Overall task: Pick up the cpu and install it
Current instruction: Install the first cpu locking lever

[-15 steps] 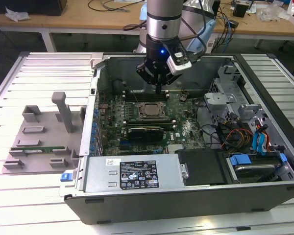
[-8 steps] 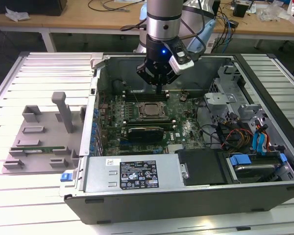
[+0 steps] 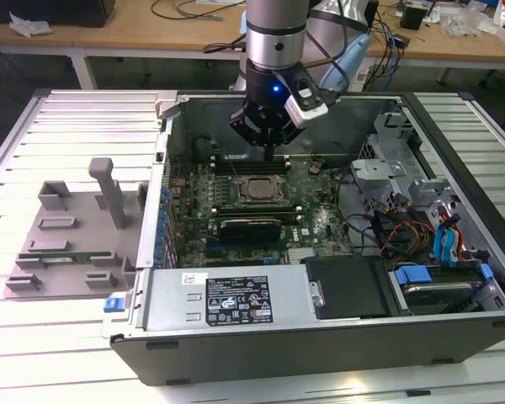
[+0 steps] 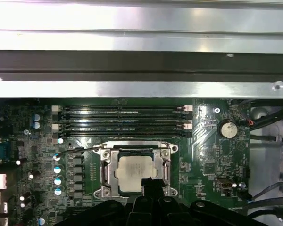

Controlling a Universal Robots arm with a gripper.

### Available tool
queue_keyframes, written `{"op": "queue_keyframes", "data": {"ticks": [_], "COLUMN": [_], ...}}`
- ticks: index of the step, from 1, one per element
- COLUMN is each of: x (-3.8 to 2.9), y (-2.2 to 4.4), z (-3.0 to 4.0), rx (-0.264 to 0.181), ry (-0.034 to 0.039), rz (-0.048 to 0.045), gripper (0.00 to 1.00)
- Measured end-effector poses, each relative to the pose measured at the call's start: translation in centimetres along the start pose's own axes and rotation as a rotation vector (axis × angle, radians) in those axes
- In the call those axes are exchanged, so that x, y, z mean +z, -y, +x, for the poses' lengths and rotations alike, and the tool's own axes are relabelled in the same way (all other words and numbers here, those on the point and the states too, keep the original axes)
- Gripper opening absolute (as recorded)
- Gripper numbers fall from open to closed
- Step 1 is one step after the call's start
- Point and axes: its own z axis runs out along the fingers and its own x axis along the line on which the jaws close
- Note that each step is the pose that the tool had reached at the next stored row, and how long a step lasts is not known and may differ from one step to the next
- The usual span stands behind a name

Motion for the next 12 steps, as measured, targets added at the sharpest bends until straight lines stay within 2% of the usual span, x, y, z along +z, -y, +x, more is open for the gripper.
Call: {"op": "queue_keyframes", "data": {"ticks": [4,8,12], "x": [-0.05,-0.06,-0.07], "y": [0.01,0.01,0.01], "z": [1.32,1.92,2.81], "rx": [0.0,0.0,0.0], "ry": [0.0001,0.0,0.0], "rz": [0.0,0.0,0.0], "gripper": [0.11,0.11,0.11]}}
